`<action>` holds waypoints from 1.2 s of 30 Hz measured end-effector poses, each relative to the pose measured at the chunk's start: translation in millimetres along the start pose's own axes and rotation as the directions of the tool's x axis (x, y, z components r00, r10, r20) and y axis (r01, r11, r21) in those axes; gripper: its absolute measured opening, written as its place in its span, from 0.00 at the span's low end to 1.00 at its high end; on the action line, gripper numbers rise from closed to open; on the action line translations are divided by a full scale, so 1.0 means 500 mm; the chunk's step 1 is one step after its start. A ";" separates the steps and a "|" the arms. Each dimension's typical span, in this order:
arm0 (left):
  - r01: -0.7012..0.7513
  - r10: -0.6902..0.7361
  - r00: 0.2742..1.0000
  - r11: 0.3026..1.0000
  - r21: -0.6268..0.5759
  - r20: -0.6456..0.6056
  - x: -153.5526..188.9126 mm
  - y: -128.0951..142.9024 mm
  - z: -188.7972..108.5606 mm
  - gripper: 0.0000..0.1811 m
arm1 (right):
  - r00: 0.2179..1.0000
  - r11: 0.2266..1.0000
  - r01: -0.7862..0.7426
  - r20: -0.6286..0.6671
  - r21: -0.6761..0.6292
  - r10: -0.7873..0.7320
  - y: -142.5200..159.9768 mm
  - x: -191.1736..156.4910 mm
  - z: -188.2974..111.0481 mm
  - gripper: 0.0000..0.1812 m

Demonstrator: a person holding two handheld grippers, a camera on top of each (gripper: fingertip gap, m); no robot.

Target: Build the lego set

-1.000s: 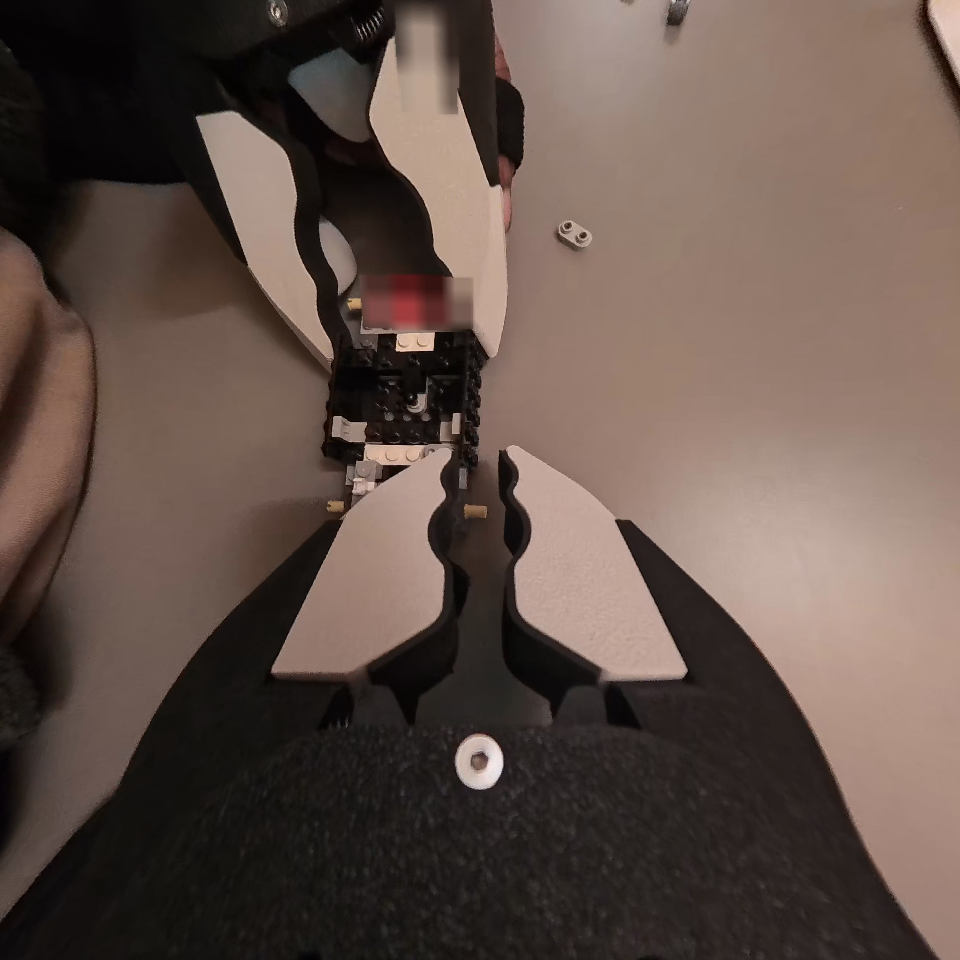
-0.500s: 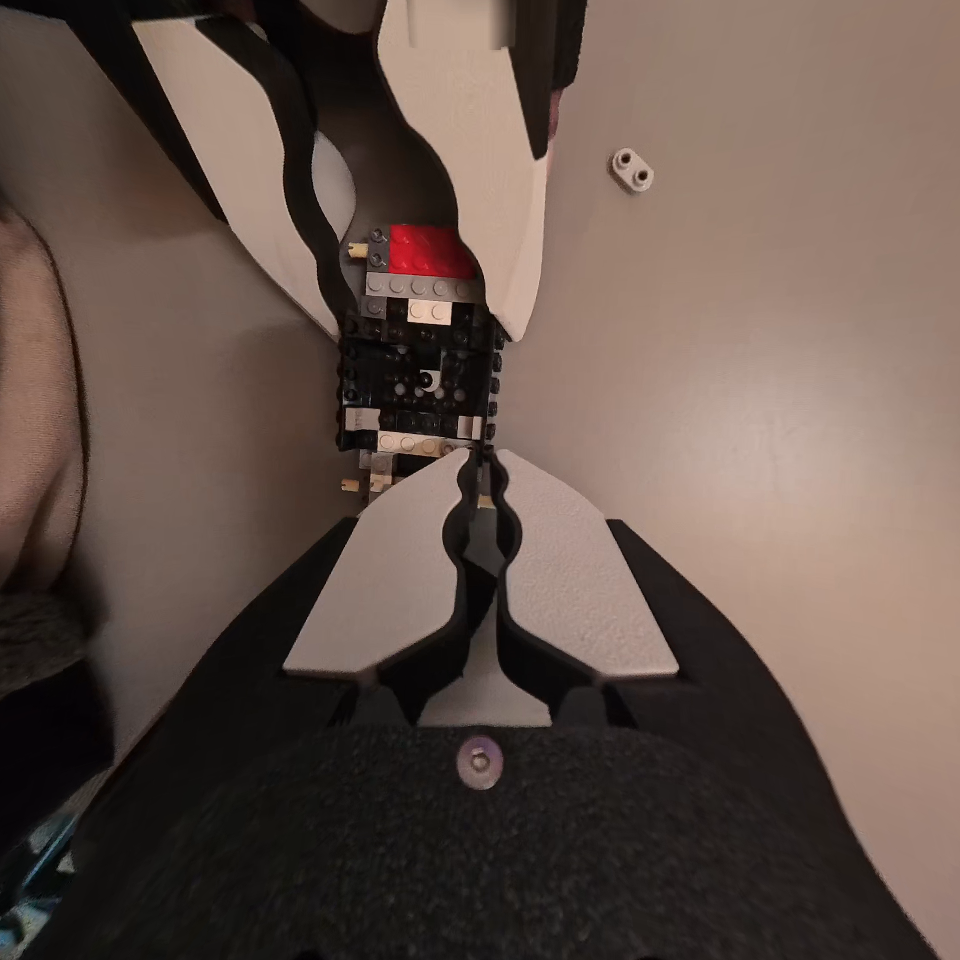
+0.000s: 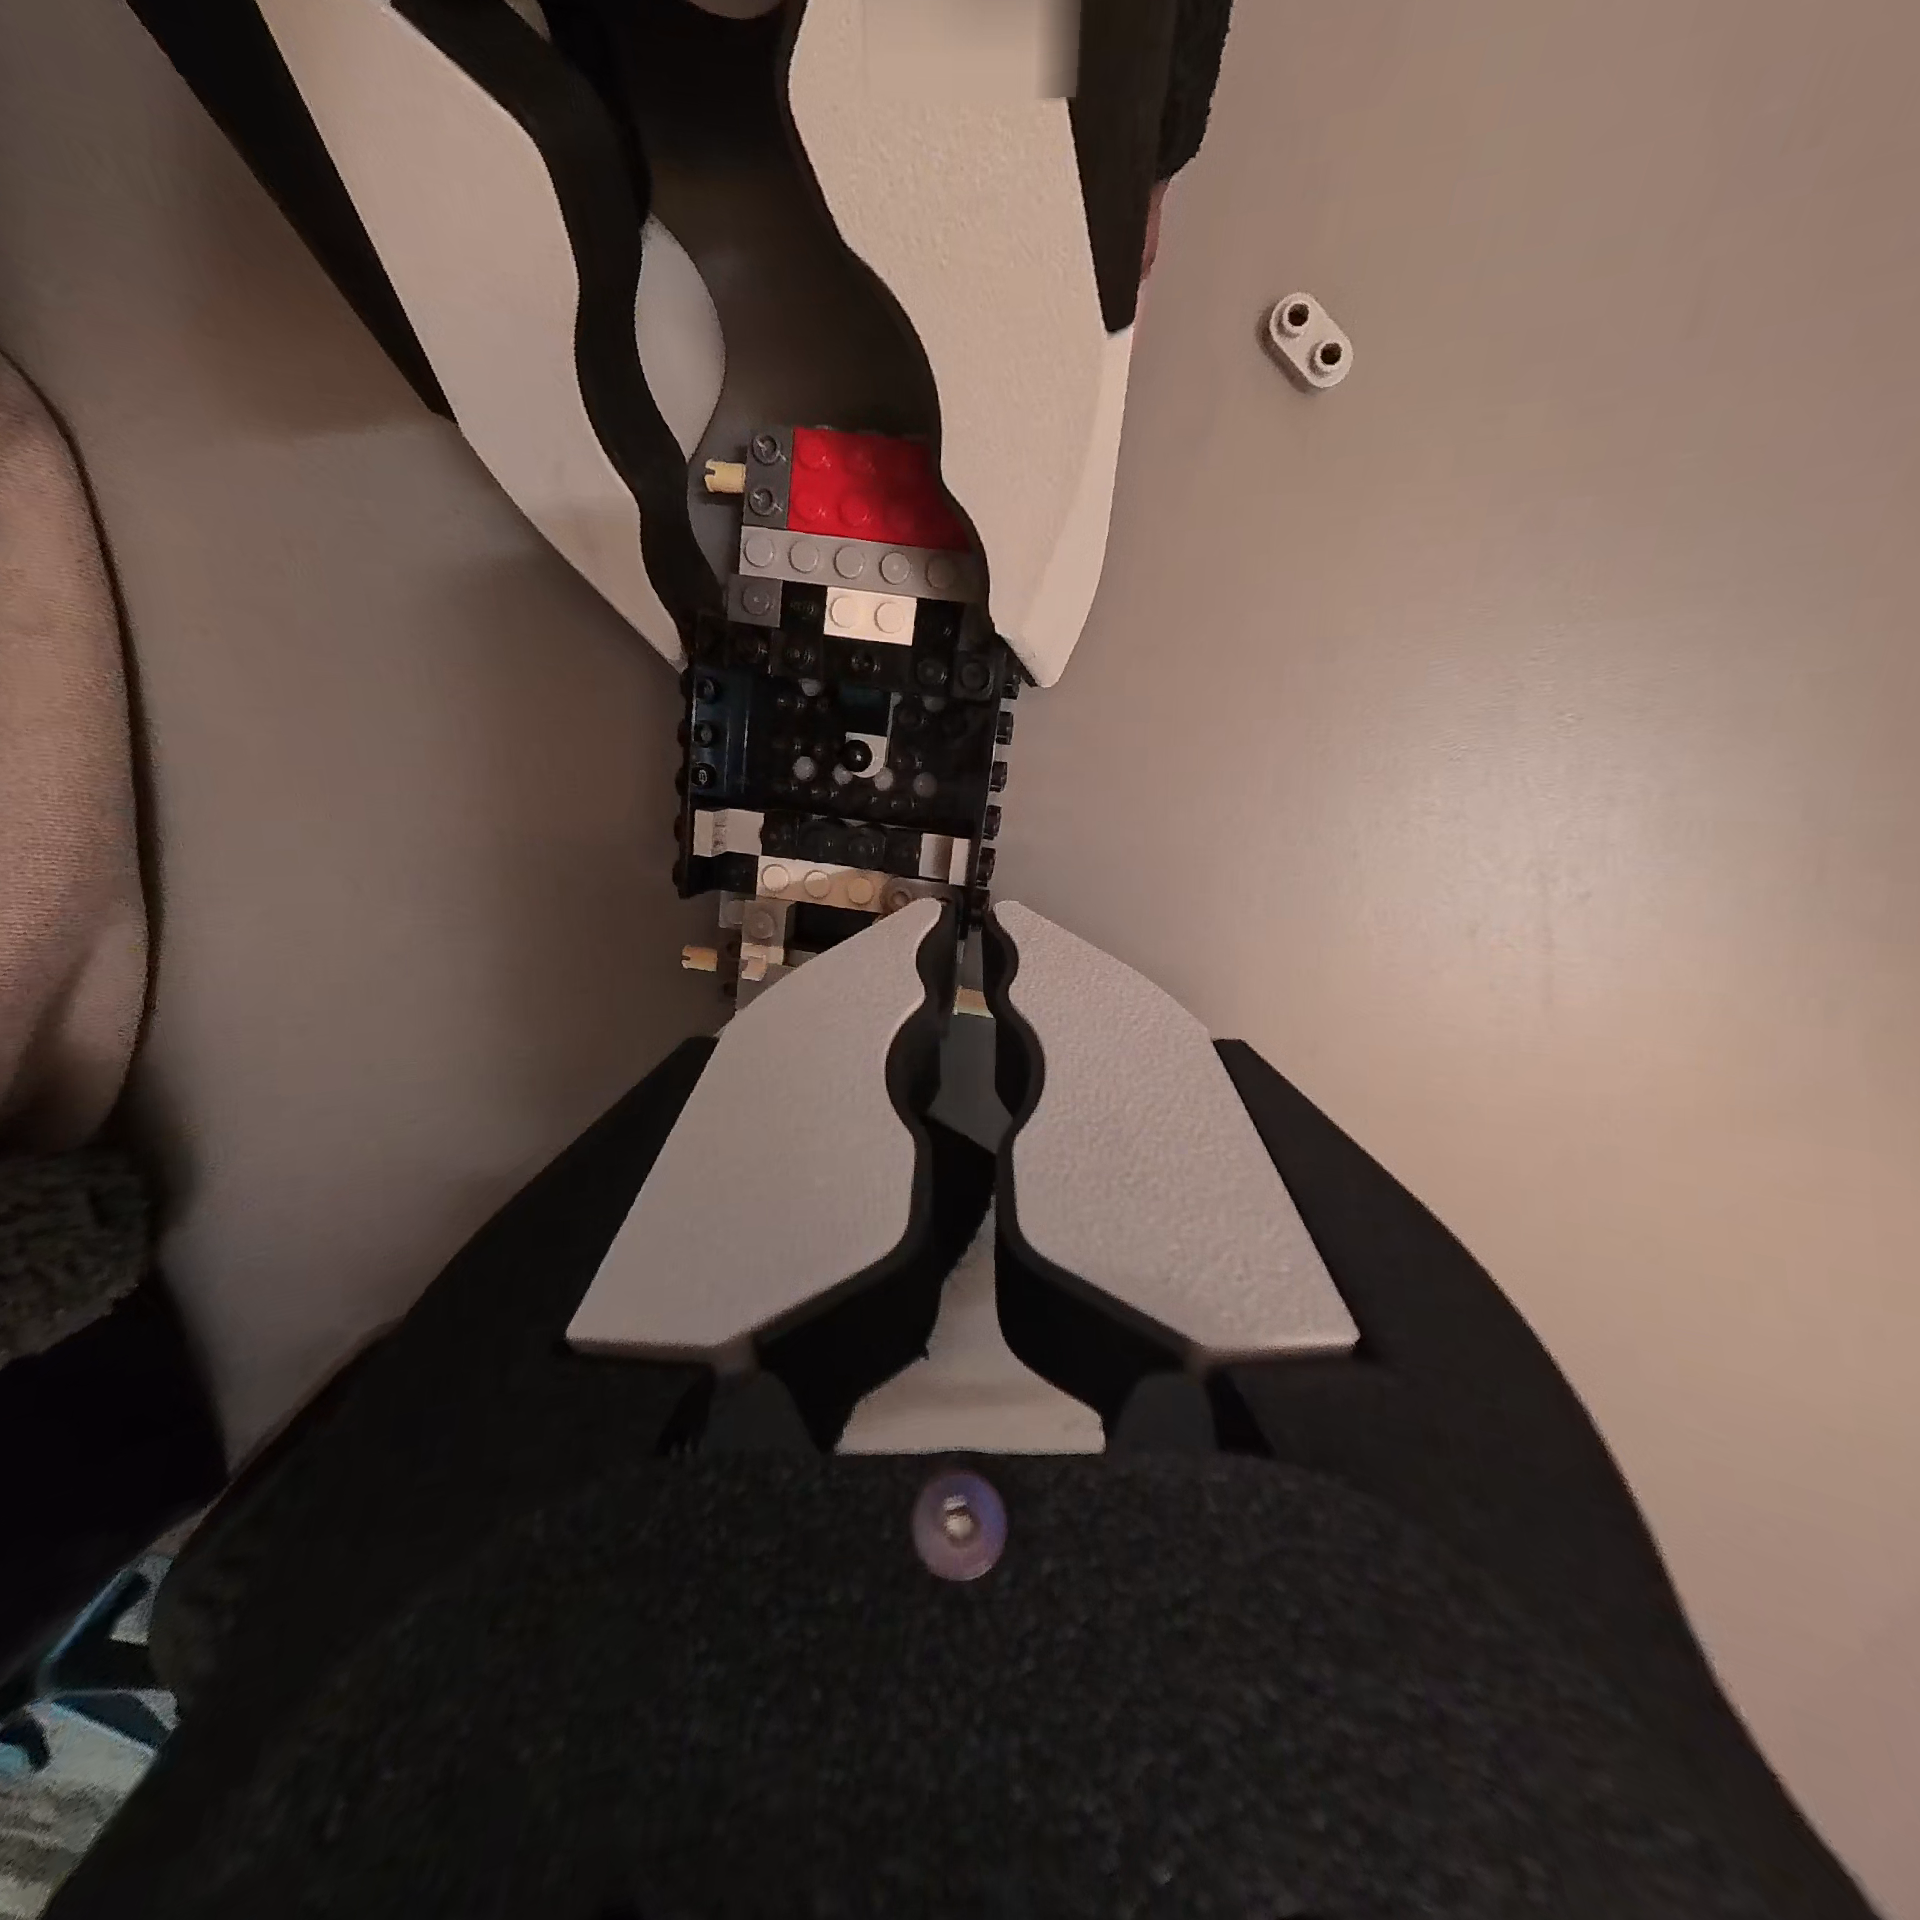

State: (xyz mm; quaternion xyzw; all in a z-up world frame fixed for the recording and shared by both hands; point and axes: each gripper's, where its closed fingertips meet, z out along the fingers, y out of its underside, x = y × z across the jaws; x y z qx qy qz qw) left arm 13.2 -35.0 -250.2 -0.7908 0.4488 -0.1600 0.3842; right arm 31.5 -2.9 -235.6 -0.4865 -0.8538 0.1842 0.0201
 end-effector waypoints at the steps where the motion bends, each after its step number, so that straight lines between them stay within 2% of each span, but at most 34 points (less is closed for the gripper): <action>1: 0.000 0.000 1.000 1.000 0.000 0.000 0.000 0.000 0.000 0.32 | 1.000 1.000 -0.008 -0.002 0.007 0.008 0.000 0.000 0.000 0.02; 3: 0.000 0.000 1.000 1.000 0.001 -0.001 0.000 0.000 -0.001 0.32 | 0.999 0.999 -0.028 -0.019 0.037 0.029 -0.001 0.004 -0.002 0.04; 5: -0.008 0.008 1.000 1.000 0.000 0.003 0.000 -0.001 -0.001 0.32 | 0.994 0.991 -0.090 -0.047 0.094 0.095 0.003 0.020 -0.007 0.14; 6: -0.009 0.009 1.000 1.000 0.000 0.005 0.002 -0.002 -0.001 0.32 | 0.992 0.985 -0.119 -0.021 0.124 0.123 0.009 0.016 -0.010 0.15; 9: 0.008 -0.008 0.999 1.000 -0.004 0.031 0.005 -0.002 -0.001 0.32 | 0.983 0.932 -0.181 0.021 0.315 0.184 0.008 -0.002 -0.044 0.15; 11: 0.034 -0.033 0.998 0.999 -0.011 0.058 0.004 -0.001 -0.002 0.32 | 0.983 0.899 -0.177 0.017 0.401 0.185 0.014 -0.024 -0.053 0.17; 14: 0.109 -0.105 0.985 0.994 -0.021 0.134 -0.005 -0.003 0.001 0.32 | 0.982 0.907 -0.110 -0.097 0.406 0.163 0.038 -0.037 -0.028 0.28; 17: 0.239 -0.226 0.940 0.971 -0.023 0.256 -0.025 -0.001 0.001 0.33 | 0.972 0.904 -0.037 -0.194 0.427 0.132 0.036 -0.021 -0.017 0.26; 19: 0.285 -0.270 0.926 0.958 -0.019 0.264 -0.016 -0.005 0.006 0.42 | 0.969 0.907 -0.012 -0.218 0.422 0.114 0.032 0.001 -0.019 0.24; 21: 0.311 -0.296 0.921 0.950 -0.018 0.253 0.000 -0.010 0.007 0.46 | 0.962 0.917 0.040 -0.262 0.396 0.071 0.032 0.027 -0.026 0.24; 24: 0.356 -0.349 0.906 0.934 0.014 0.240 0.008 -0.011 -0.008 0.42 | 0.940 0.927 0.093 -0.340 0.364 0.039 0.036 0.070 -0.040 0.21; 30: 0.424 -0.438 0.875 0.899 0.112 0.207 -0.013 -0.014 -0.043 0.33 | 0.950 0.891 0.061 -0.300 0.450 0.087 0.029 0.075 -0.059 0.21; 32: 0.455 -0.466 0.866 0.885 0.104 0.182 -0.014 -0.006 -0.039 0.32 | 0.965 0.892 0.025 -0.244 0.450 0.096 0.035 0.057 -0.047 0.18; 36: 0.458 -0.464 0.879 0.886 0.071 0.111 0.012 -0.006 -0.024 0.24 | 0.962 0.895 0.022 -0.255 0.445 0.103 0.041 0.059 -0.032 0.14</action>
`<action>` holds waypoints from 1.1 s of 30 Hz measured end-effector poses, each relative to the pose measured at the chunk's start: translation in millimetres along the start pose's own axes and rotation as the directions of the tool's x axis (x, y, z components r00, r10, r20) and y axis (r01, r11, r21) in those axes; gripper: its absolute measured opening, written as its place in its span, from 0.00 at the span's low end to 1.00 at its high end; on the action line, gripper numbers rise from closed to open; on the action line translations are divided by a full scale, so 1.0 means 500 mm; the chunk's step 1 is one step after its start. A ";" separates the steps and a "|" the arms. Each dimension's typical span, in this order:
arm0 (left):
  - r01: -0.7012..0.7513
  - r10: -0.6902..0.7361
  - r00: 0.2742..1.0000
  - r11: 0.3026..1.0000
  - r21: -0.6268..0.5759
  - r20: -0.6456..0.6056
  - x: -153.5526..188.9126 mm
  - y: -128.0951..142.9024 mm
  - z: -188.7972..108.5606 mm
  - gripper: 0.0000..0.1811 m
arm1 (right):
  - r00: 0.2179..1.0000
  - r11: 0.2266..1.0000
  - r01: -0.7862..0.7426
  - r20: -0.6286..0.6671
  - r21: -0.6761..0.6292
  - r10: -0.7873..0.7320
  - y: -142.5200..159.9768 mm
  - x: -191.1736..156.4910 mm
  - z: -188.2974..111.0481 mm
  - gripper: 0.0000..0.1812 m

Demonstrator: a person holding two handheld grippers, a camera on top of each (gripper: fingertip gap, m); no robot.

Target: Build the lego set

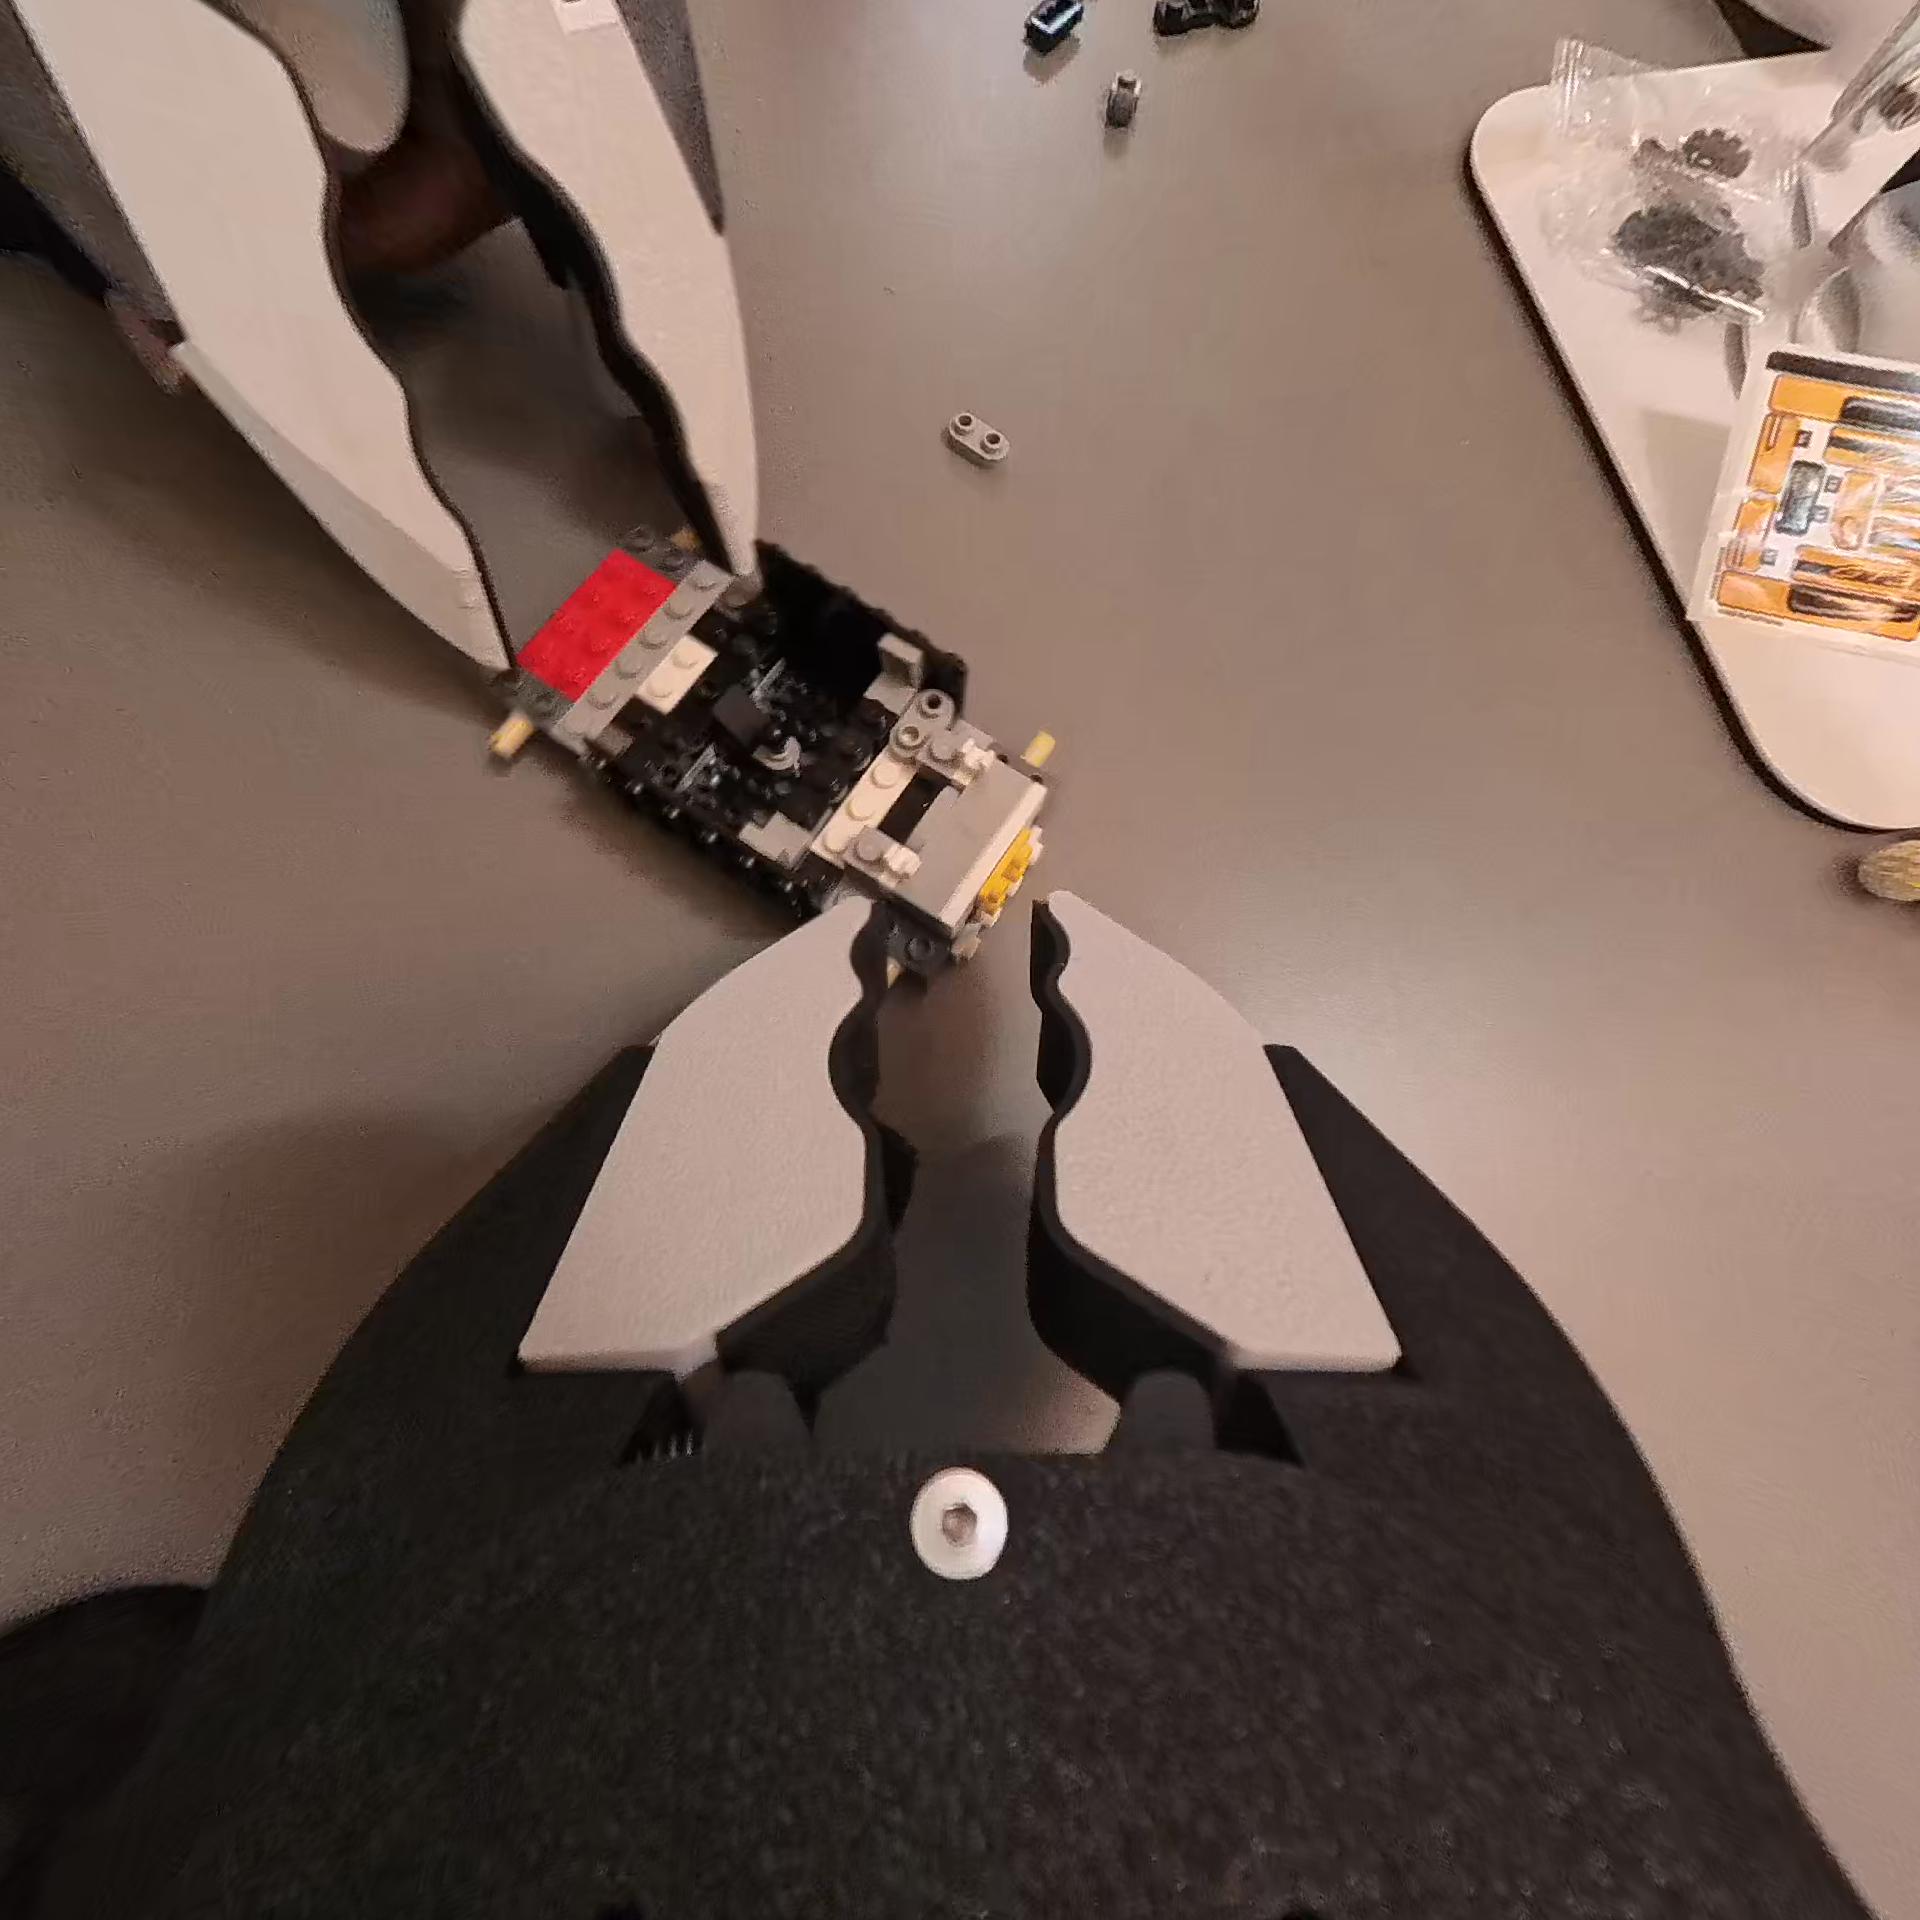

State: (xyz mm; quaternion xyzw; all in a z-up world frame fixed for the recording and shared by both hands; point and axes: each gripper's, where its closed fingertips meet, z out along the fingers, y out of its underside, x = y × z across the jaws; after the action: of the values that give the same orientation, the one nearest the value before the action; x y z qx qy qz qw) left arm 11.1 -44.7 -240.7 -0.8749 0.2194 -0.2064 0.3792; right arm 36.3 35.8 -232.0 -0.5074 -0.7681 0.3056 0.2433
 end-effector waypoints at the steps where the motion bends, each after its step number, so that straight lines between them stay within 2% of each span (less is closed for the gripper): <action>1: -0.012 0.012 1.000 1.000 -0.006 -0.009 0.006 0.001 0.002 0.23 | 1.000 1.000 -0.001 0.000 -0.005 0.001 0.002 0.003 0.004 0.14; 5: -0.067 0.065 0.994 0.998 -0.011 -0.087 0.043 0.002 0.010 0.18 | 0.999 1.000 0.014 -0.032 0.013 -0.014 -0.008 0.027 0.012 0.11; 8: -0.120 0.119 0.986 0.993 0.000 -0.113 0.055 0.000 0.009 0.18 | 0.998 0.999 0.029 -0.058 0.039 -0.026 -0.017 0.040 0.013 0.12; 11: -0.084 0.087 0.996 0.994 0.073 -0.035 0.011 -0.030 -0.018 0.18 | 0.996 0.996 0.010 -0.093 0.089 -0.001 -0.022 0.060 -0.012 0.12; 15: -0.016 0.002 0.990 0.995 0.098 0.140 -0.099 -0.044 -0.055 0.18 | 0.995 0.976 -0.025 -0.090 0.217 0.045 -0.053 0.064 -0.050 0.12; 17: -0.014 0.004 0.972 0.999 0.042 0.234 -0.153 -0.032 -0.061 0.18 | 0.994 0.971 -0.015 -0.100 0.237 0.039 -0.061 0.062 -0.054 0.11; 19: -0.015 0.026 0.961 0.999 -0.040 0.276 -0.185 -0.013 -0.057 0.18 | 0.993 0.972 0.007 -0.115 0.236 0.021 -0.061 0.061 -0.050 0.10; 22: -0.012 0.047 0.966 0.990 -0.138 0.253 -0.191 0.003 -0.041 0.14 | 0.991 0.976 0.027 -0.137 0.214 0.002 -0.051 0.064 -0.047 0.10; 29: -0.001 0.058 0.972 0.970 -0.244 0.227 -0.197 -0.002 -0.019 0.07 | 0.987 0.973 0.045 -0.157 0.227 -0.009 -0.044 0.069 -0.063 0.06; 30: -0.007 0.066 0.974 0.965 -0.261 0.218 -0.196 -0.002 -0.018 0.04 | 0.987 0.971 0.045 -0.158 0.234 -0.008 -0.043 0.070 -0.067 0.05; 33: -0.073 0.138 0.970 0.950 -0.304 0.198 -0.192 -0.006 -0.016 0.04 | 0.986 0.968 0.031 -0.169 0.248 0.012 -0.040 0.080 -0.077 0.05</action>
State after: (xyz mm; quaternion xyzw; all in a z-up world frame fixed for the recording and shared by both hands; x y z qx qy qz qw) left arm -70.9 4.4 -252.2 -0.9257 0.2518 -0.0541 0.2770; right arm 35.6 75.8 -188.4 -0.4932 -0.7023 0.3547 0.3711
